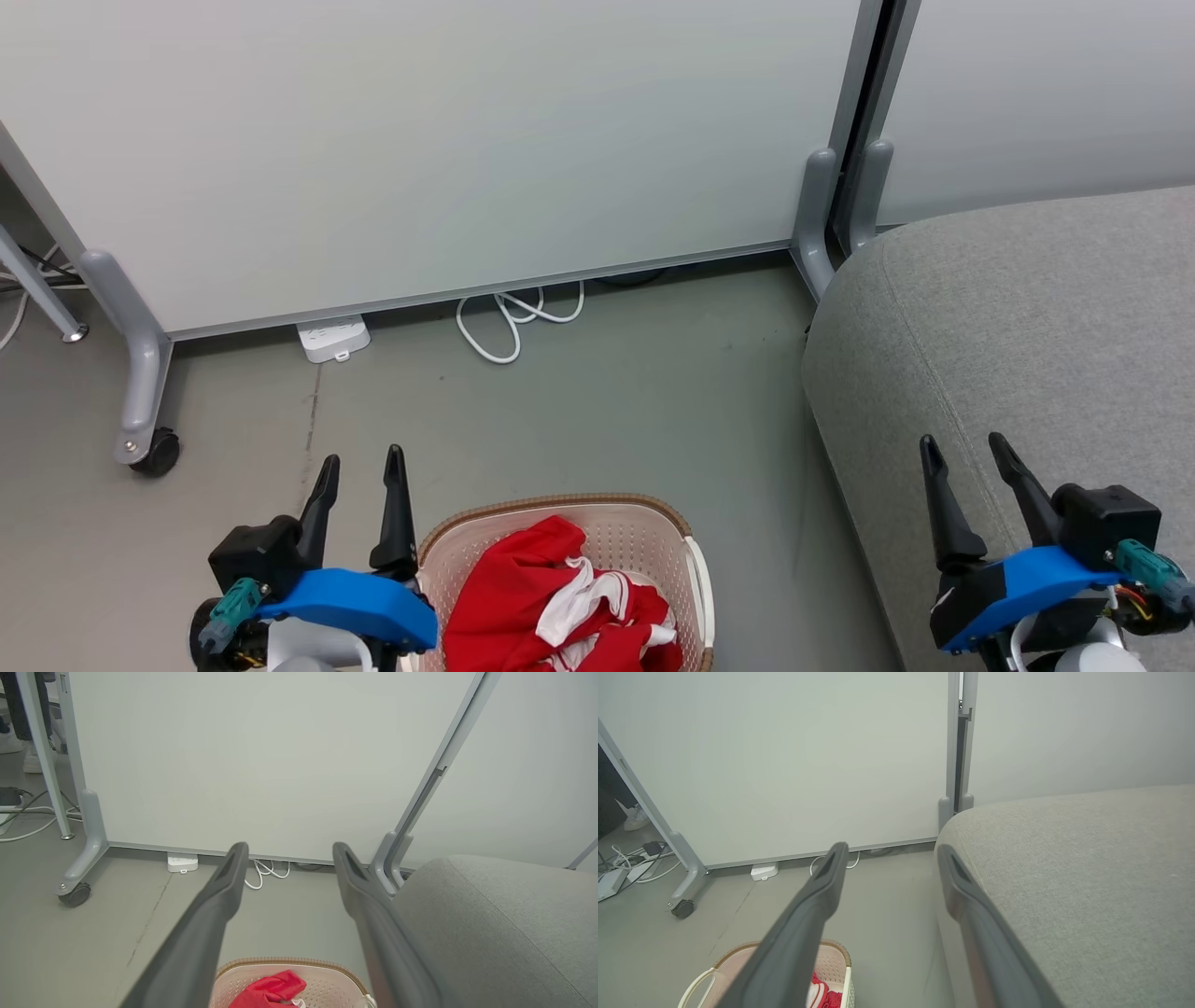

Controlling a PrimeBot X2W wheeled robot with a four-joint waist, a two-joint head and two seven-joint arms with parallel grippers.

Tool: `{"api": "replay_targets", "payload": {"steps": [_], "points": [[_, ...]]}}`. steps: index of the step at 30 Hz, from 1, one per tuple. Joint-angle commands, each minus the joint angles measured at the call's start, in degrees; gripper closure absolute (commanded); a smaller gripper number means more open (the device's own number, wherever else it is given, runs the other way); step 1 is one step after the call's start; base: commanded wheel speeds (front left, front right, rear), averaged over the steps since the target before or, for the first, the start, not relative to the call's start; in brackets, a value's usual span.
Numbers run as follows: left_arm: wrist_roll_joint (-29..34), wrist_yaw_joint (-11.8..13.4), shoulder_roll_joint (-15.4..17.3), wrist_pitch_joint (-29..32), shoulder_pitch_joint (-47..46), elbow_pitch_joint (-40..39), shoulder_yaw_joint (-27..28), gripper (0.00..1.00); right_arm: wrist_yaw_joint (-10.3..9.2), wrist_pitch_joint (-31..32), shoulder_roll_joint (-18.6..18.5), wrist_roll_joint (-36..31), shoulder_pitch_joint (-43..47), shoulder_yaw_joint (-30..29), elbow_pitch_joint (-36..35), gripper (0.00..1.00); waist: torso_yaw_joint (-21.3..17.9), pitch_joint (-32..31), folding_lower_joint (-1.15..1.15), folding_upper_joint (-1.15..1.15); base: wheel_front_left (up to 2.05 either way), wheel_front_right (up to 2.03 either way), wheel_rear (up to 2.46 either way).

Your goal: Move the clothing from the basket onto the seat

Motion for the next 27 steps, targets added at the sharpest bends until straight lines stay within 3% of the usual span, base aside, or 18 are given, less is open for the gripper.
{"api": "replay_targets", "payload": {"steps": [1,20,27], "points": [[0.9,0.3,0.2,-0.4,-0.9,0.0,-0.3,0.0,0.12,-0.3,-0.4,-1.0,0.1,-0.1,-0.5,0.0,0.0,0.0,0.0,0.0,0.0,0.0,0.0],[7.0,0.9,0.2,-2.4,-1.3,0.9,-1.7,0.0,0.09,-1.6,-0.4,-8.5,0.0,0.2,-0.7,0.0,0.0,0.2,0.0,0.0,0.0,0.0,0.0],[6.2,1.0,0.2,-2.3,-1.4,1.1,-2.0,0.0,0.09,-1.7,-0.4,-8.0,0.0,0.1,-0.5,0.0,-0.1,0.2,0.0,0.0,0.0,0.0,0.0]]}}
